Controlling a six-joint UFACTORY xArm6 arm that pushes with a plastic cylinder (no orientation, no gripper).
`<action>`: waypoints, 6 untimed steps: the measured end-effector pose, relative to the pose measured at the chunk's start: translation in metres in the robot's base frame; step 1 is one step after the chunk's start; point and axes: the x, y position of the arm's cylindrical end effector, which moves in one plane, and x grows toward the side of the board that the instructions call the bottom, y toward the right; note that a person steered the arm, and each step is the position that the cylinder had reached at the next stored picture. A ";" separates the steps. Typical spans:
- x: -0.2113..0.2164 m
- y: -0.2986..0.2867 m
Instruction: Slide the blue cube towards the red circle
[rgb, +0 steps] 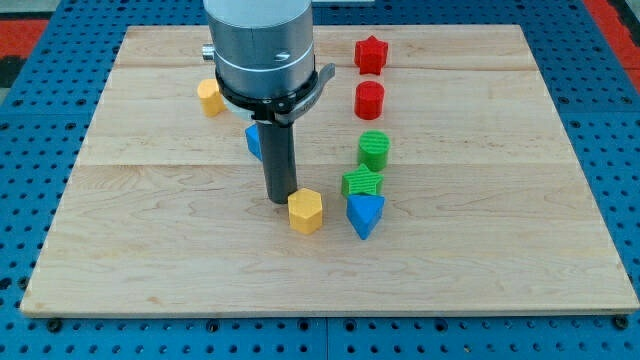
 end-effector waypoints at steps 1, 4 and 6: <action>0.041 0.035; 0.069 -0.011; -0.039 -0.056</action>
